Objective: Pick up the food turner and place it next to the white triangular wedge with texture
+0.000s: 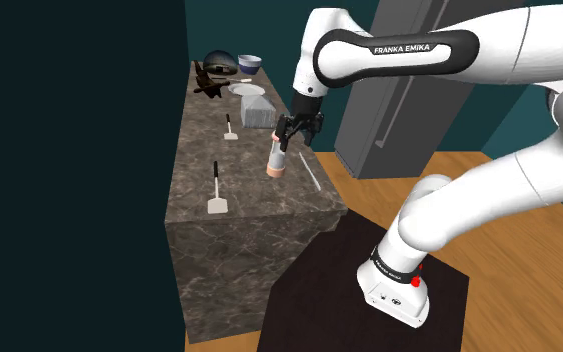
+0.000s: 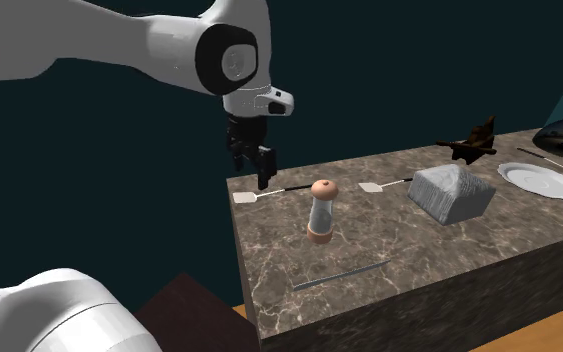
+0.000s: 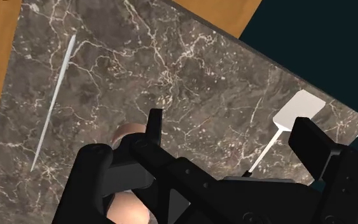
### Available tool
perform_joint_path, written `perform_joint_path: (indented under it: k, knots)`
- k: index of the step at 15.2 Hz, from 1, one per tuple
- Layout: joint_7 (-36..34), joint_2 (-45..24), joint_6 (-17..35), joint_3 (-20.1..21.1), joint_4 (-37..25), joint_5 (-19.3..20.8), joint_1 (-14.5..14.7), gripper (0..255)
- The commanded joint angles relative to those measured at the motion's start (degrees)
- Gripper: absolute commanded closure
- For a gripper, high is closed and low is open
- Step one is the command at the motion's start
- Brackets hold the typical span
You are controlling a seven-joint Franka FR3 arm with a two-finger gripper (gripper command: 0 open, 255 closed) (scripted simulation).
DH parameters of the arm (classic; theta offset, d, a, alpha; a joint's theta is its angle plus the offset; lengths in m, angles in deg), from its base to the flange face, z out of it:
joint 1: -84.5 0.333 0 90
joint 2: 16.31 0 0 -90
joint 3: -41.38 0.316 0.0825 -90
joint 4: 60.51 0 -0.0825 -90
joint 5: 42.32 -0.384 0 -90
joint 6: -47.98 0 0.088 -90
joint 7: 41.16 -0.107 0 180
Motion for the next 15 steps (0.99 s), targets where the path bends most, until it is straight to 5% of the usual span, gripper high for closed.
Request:
perform_joint_path:
  k: [1, 8, 15]
  knots:
    - [-3.58, -3.96, 3.29, 1.97, -1.16, -0.38, -0.14, 0]
    - [-16.12, -18.44, 13.73, 7.91, -6.08, 1.33, -1.23, 0]
    - [-30.16, -34.71, 20.46, 11.22, -15.40, 7.98, -1.75, 0]
